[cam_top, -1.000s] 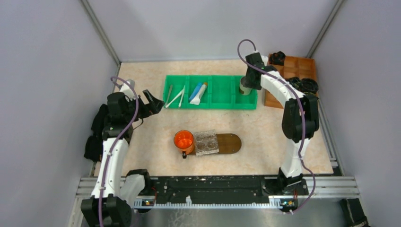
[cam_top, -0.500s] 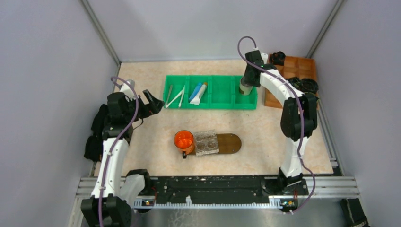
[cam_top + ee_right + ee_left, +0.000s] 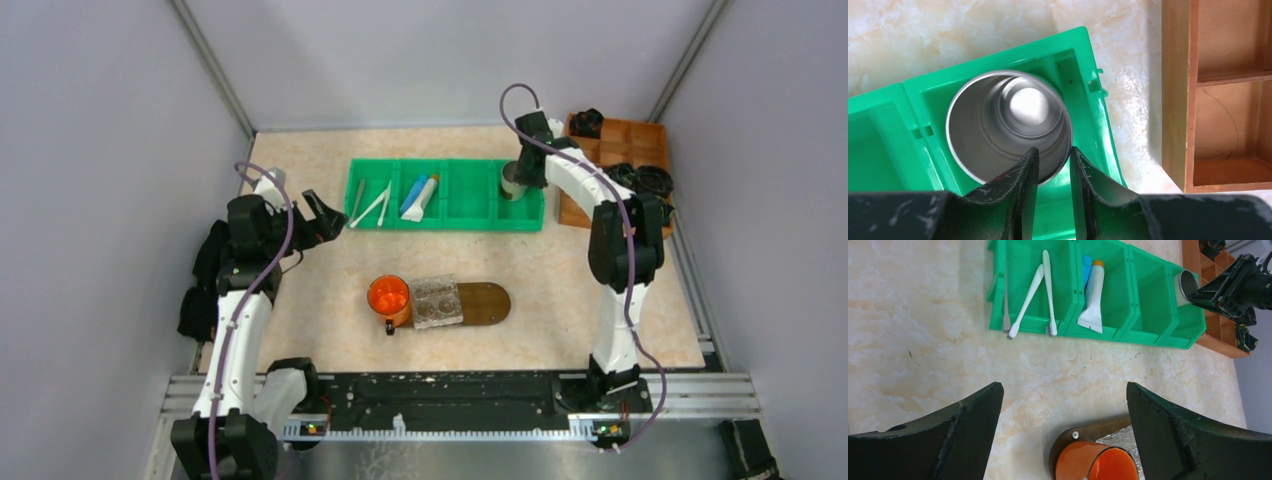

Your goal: Prepare toiletry sets of a toothbrush and toothpaste on the tray

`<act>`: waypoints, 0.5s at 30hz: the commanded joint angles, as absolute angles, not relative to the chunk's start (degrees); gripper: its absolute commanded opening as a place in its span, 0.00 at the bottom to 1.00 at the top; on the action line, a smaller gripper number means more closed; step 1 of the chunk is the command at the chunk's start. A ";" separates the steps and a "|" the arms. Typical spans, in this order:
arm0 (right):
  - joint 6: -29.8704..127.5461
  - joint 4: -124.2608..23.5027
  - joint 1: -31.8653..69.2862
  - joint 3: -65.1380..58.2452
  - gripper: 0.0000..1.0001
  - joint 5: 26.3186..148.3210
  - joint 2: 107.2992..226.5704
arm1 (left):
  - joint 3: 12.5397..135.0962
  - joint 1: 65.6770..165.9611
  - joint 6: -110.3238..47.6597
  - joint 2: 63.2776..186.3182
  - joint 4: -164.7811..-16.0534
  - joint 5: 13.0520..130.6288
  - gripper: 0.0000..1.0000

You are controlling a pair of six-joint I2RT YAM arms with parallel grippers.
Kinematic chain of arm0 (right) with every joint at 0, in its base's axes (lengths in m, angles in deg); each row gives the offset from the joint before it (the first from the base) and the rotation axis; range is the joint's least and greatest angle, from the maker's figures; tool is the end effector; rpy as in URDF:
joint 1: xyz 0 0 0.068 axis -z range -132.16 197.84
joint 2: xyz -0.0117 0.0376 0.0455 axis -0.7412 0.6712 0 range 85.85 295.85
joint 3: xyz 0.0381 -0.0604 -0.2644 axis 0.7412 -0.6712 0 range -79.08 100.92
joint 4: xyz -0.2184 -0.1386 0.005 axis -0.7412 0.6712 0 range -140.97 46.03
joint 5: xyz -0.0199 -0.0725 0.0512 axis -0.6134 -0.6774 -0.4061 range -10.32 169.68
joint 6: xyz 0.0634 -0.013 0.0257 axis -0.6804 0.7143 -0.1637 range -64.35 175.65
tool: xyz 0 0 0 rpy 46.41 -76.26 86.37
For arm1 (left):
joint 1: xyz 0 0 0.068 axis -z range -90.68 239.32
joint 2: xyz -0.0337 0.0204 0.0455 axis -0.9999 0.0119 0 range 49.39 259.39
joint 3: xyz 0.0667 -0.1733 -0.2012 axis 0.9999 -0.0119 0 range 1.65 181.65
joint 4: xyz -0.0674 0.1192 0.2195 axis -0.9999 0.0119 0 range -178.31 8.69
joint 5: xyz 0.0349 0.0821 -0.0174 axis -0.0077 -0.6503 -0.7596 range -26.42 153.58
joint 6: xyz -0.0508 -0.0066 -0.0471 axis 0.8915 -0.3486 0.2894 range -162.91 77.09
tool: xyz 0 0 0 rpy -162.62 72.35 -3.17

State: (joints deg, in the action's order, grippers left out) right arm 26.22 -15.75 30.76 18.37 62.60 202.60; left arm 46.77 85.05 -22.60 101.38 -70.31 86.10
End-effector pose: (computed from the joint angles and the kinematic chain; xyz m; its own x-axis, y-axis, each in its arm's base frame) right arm 0.4465 0.1198 0.2225 -0.7359 0.2653 -0.6230 0.2799 0.9569 0.0769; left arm 0.2199 -0.0052 0.2998 -0.4897 -0.3581 -0.7950 0.1149 0.8773 -0.4660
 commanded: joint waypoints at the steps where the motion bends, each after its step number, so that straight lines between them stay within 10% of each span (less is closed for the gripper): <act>1: 25.73 -16.27 30.94 18.97 0.29 63.32 204.02 | 46.68 84.75 -23.16 101.44 -71.01 86.25 0.99; 4: 25.73 -16.94 30.96 18.46 0.27 63.74 204.24 | 46.72 84.74 -23.14 101.40 -71.00 86.23 0.99; 7: 25.81 -16.20 30.92 19.32 0.02 63.46 204.99 | 46.78 84.72 -23.13 101.37 -70.89 86.20 0.99; 15: 28.75 -17.68 30.88 18.56 0.00 63.03 197.80 | 47.02 84.74 -23.06 101.52 -70.83 86.30 0.99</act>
